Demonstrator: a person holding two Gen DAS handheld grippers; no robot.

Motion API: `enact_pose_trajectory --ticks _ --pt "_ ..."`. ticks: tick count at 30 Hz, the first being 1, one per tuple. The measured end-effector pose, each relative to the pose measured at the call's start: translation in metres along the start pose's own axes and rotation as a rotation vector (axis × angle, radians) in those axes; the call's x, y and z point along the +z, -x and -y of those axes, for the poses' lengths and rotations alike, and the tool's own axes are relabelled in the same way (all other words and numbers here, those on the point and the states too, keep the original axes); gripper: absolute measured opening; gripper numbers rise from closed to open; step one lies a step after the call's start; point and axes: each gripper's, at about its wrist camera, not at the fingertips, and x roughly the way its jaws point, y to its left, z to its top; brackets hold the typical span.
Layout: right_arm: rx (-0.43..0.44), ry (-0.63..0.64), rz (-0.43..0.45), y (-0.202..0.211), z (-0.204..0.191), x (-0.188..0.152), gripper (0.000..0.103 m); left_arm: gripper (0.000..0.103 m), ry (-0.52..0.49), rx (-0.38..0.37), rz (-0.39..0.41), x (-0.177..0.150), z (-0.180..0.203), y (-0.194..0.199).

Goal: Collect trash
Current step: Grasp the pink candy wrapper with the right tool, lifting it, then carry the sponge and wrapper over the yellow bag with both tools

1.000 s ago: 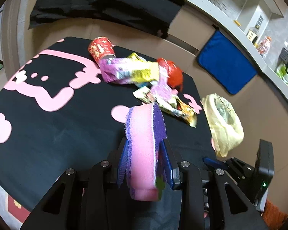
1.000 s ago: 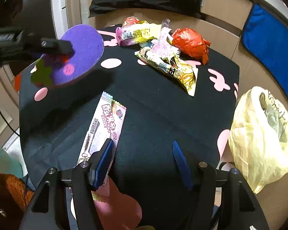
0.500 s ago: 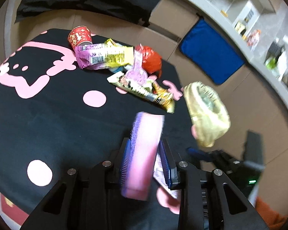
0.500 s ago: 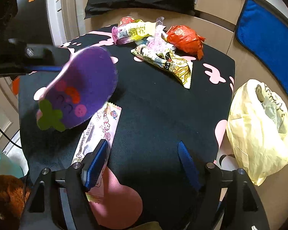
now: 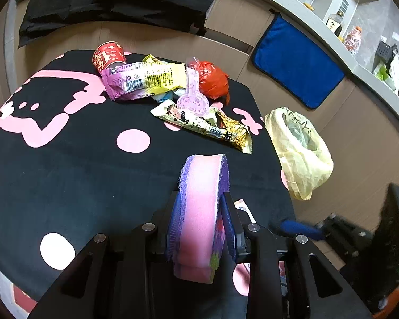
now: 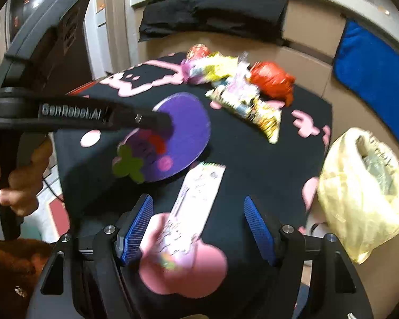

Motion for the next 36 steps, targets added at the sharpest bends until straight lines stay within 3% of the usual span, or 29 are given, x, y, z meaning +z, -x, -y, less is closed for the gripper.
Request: enact_pose_trajectory --ticks 2,4,6,8,13,19,24,30,36 --pt "0.043 -0.038 -0.035 -0.01 0.003 -0.002 0.045 0.031 0.011 -0.005 -0.003 0.0 -0.002 0.0" --pt "0.084 -0.075 -0.075 -0.023 0.008 -0.003 0.037 0.031 0.017 -0.008 -0.005 0.0 -0.002 0.001" --pt "0.068 -0.064 -0.062 -0.024 0.007 -0.003 0.031 0.031 0.02 -0.009 -0.007 0.001 -0.003 0.0" --pt "0.017 -0.039 -0.066 -0.025 0.007 -0.002 0.011 0.032 0.023 -0.006 -0.005 0.001 -0.003 0.0" --pt "-0.029 -0.121 -0.056 -0.02 0.036 -0.003 0.011 0.034 0.024 0.028 -0.002 0.0 -0.003 -0.002" --pt "-0.025 -0.22 -0.008 -0.005 0.07 -0.001 0.011 0.034 0.066 0.045 -0.013 0.005 -0.004 -0.007" --pt "-0.023 -0.234 0.043 0.005 0.08 0.006 0.011 0.031 0.03 0.065 0.008 0.009 0.01 -0.007" --pt "-0.017 -0.244 0.091 0.013 0.094 0.02 0.011 0.031 -0.065 0.123 0.112 0.022 0.034 0.013" --pt "-0.015 -0.258 0.154 0.027 0.119 0.046 0.011 0.031 -0.137 0.183 0.242 0.054 0.057 0.029"
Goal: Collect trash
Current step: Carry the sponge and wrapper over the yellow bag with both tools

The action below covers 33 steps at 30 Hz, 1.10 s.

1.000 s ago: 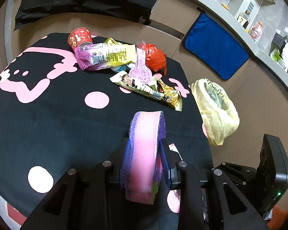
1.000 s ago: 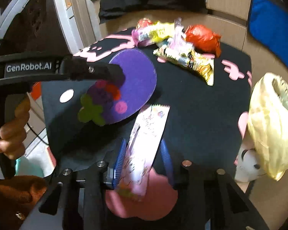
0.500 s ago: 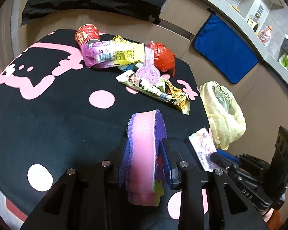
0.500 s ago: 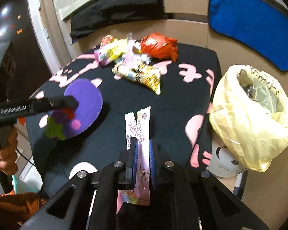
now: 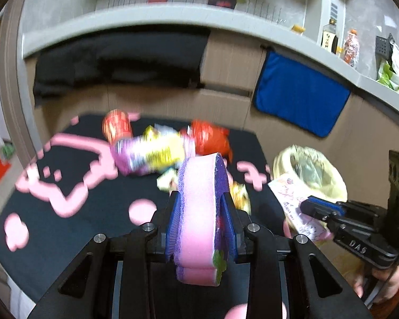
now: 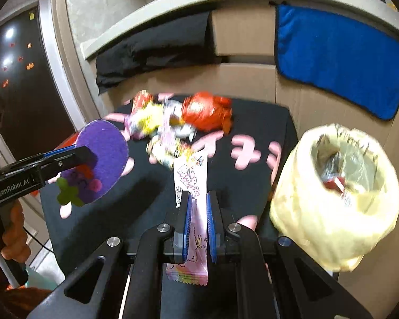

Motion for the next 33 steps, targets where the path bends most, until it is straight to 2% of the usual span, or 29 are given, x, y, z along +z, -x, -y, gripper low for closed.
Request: enact_pose_trajectory --ticks 8,17,20,25,33 --pt "-0.063 0.005 0.148 0.043 0.04 0.06 0.011 0.032 -0.072 -0.066 0.113 0.063 0.059 -0.003" --pt "-0.179 -0.049 0.239 0.095 0.103 0.083 0.011 0.032 -0.12 -0.189 0.161 0.095 0.146 -0.022" --pt "-0.216 -0.069 0.256 0.106 0.123 0.086 0.011 0.032 -0.123 -0.219 0.142 0.096 0.169 -0.036" --pt "-0.265 -0.095 0.252 0.113 0.152 0.079 0.011 0.032 -0.116 -0.261 0.064 0.088 0.194 -0.065" --pt "-0.284 -0.152 0.214 0.105 0.184 0.06 0.011 0.032 -0.111 -0.281 -0.009 0.071 0.211 -0.1"
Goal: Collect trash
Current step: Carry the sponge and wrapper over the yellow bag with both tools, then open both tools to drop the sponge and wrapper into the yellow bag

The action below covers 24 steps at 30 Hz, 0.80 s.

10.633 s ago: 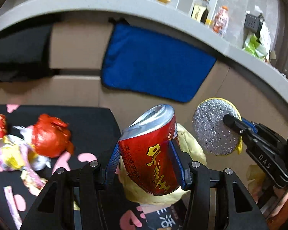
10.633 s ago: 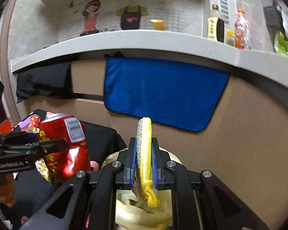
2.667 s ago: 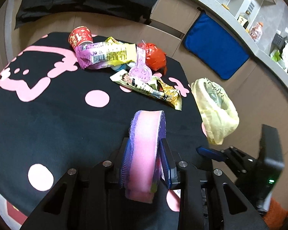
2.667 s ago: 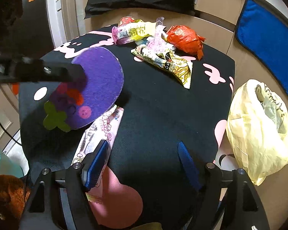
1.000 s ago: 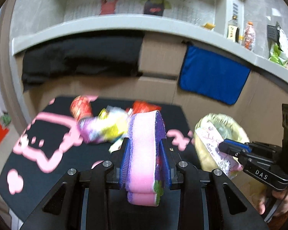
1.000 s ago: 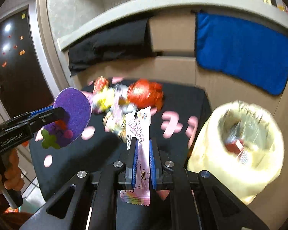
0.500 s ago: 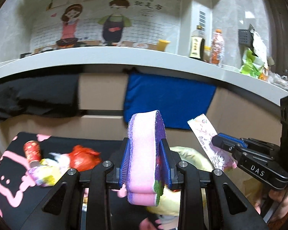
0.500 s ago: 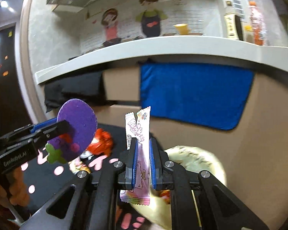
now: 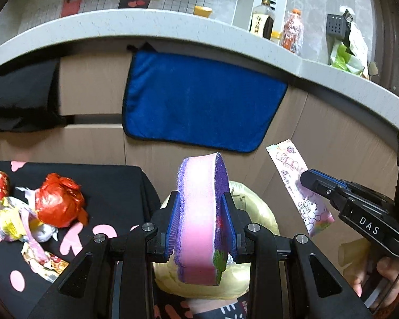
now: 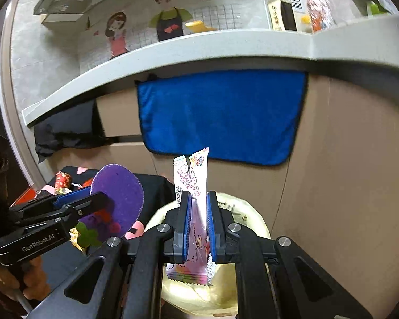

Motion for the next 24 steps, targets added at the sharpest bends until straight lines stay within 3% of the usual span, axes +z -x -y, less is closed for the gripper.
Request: enact_pose_trajectory --ticks 16,24 --pt "0.015 -0.049 -0.082 -0.045 0.014 -0.019 0.011 0.032 0.031 0.01 -0.085 -0.018 -0.011 -0.051" --pt "-0.007 -0.049 -0.111 -0.063 0.019 -0.022 0.011 0.032 0.049 -0.029 -0.132 -0.018 -0.016 -0.079"
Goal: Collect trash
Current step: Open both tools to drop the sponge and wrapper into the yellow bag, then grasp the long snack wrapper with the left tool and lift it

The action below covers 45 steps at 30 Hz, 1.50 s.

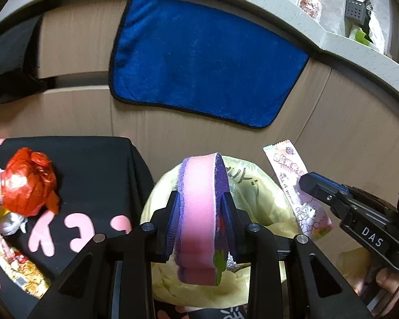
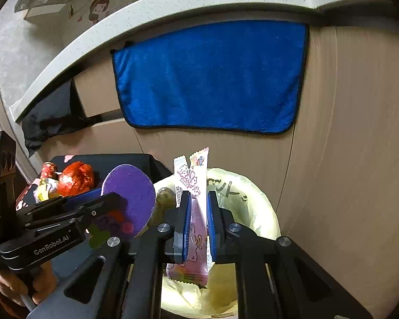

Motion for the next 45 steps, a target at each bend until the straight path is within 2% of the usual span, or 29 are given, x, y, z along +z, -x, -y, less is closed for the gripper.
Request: enact_pose_trajectory --ticks 3,4,5,6,7,8,10,14,20,26,30,34,37,41,45 --pt "-0.013 -0.006 -0.009 -0.008 0.003 0.0 0.011 0.037 0.029 -0.097 -0.044 0.002 -0.007 -0.013" --pt "-0.011 -0.011 -0.012 -0.011 0.004 -0.001 0.014 0.047 0.039 -0.136 -0.063 0.003 -0.01 -0.016" --pt "-0.009 -0.015 -0.013 -0.013 0.006 -0.002 0.014 0.052 0.05 -0.161 -0.08 0.004 -0.014 -0.019" --pt "-0.011 -0.016 -0.015 -0.014 0.007 -0.002 0.014 0.052 0.064 -0.168 -0.082 0.005 -0.02 -0.019" --pt "-0.019 -0.016 -0.021 -0.017 0.007 -0.003 0.021 0.052 0.069 -0.156 -0.075 0.005 -0.022 -0.016" --pt "-0.023 -0.016 -0.023 -0.018 0.008 -0.004 0.036 0.052 0.075 -0.132 -0.065 0.007 -0.026 -0.014" --pt "-0.031 -0.03 -0.017 -0.02 0.01 -0.007 0.048 0.053 0.099 -0.086 -0.041 0.01 -0.037 -0.004" --pt "-0.03 -0.06 -0.021 -0.02 0.014 -0.009 0.048 0.052 0.132 -0.002 0.004 0.01 -0.059 0.024" --pt "-0.044 -0.05 -0.019 -0.012 0.005 -0.01 0.048 0.052 0.174 0.116 0.06 -0.008 -0.101 0.071" --pt "-0.047 -0.003 0.005 0.003 -0.023 -0.014 0.048 0.052 0.241 0.227 0.113 -0.033 -0.161 0.128" --pt "-0.021 0.028 0.026 0.012 -0.049 -0.018 0.048 0.052 0.333 0.287 0.146 -0.052 -0.207 0.163" --pt "0.031 0.073 0.042 0.015 -0.085 -0.026 0.056 0.052 0.403 0.311 0.145 -0.071 -0.241 0.183" --pt "0.075 0.125 0.034 0.011 -0.116 -0.034 0.058 0.052 0.419 0.308 0.132 -0.083 -0.258 0.188" --pt "0.151 0.195 -0.016 -0.004 -0.157 -0.044 0.058 0.052 0.437 0.297 0.128 -0.097 -0.274 0.194" --pt "0.262 0.253 -0.087 -0.025 -0.196 -0.054 0.058 0.052 0.46 0.271 0.129 -0.11 -0.289 0.202"
